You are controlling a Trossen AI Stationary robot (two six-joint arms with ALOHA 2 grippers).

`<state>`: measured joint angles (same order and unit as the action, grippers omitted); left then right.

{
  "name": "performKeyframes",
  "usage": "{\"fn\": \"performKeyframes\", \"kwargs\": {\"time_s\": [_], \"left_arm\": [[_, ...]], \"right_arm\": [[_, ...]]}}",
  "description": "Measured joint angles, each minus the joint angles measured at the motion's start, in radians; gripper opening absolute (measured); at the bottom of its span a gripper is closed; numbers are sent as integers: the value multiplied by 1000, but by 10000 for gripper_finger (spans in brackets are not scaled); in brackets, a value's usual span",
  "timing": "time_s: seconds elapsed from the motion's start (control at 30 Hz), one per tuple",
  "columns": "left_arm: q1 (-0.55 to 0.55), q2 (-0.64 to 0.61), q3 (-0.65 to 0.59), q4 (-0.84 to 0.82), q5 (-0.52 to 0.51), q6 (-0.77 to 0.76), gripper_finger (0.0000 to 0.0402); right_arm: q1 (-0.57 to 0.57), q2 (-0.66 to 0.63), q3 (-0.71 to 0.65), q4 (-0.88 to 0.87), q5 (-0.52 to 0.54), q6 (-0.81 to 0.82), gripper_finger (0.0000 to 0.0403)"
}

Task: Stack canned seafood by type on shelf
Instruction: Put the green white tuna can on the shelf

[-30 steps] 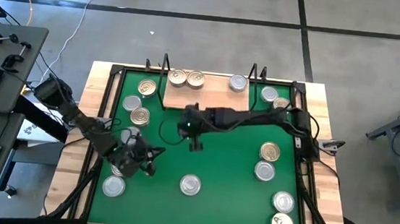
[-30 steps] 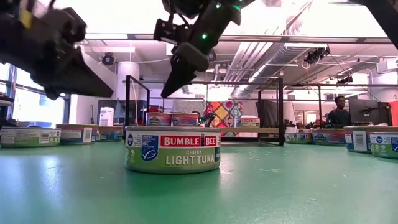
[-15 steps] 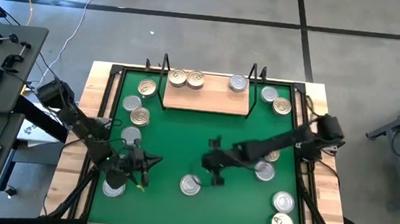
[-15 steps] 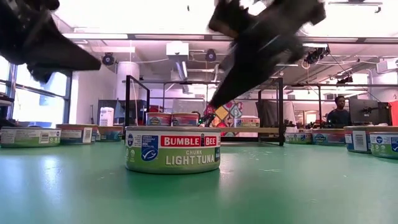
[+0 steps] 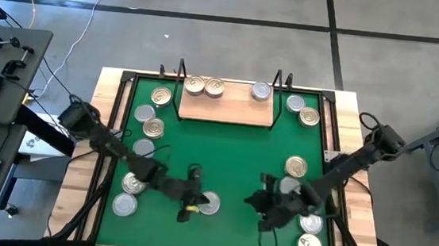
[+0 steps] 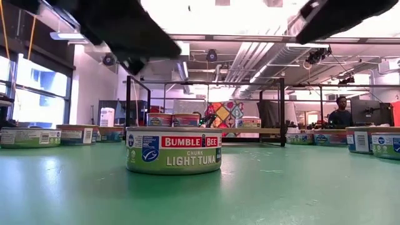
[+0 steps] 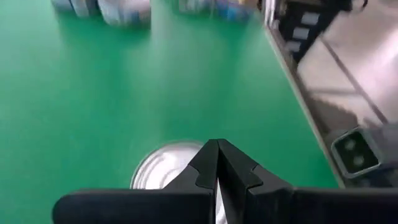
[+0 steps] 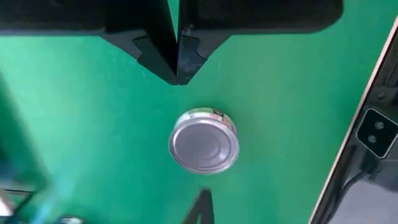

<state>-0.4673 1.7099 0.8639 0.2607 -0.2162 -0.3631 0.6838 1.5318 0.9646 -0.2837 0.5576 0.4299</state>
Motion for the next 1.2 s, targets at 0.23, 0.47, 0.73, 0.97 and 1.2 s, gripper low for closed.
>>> {"fn": "performKeyframes", "kwargs": {"time_s": [0.23,0.47,0.73,0.97,1.2], "left_arm": [[92,124,56,-127,120,-1,0],[121,134,57,-151,106,30,0],[139,59,51,-305,7,96,0],[154,1,49,-418,-66,80,0],[137,-43,50,-438,-74,77,0]], "right_arm": [[86,42,0,-14,143,95,0],[37,124,0,55,123,89,16],[-30,212,0,148,53,66,107],[-51,271,0,241,40,-1,178],[-68,282,0,243,36,7,190]]}}
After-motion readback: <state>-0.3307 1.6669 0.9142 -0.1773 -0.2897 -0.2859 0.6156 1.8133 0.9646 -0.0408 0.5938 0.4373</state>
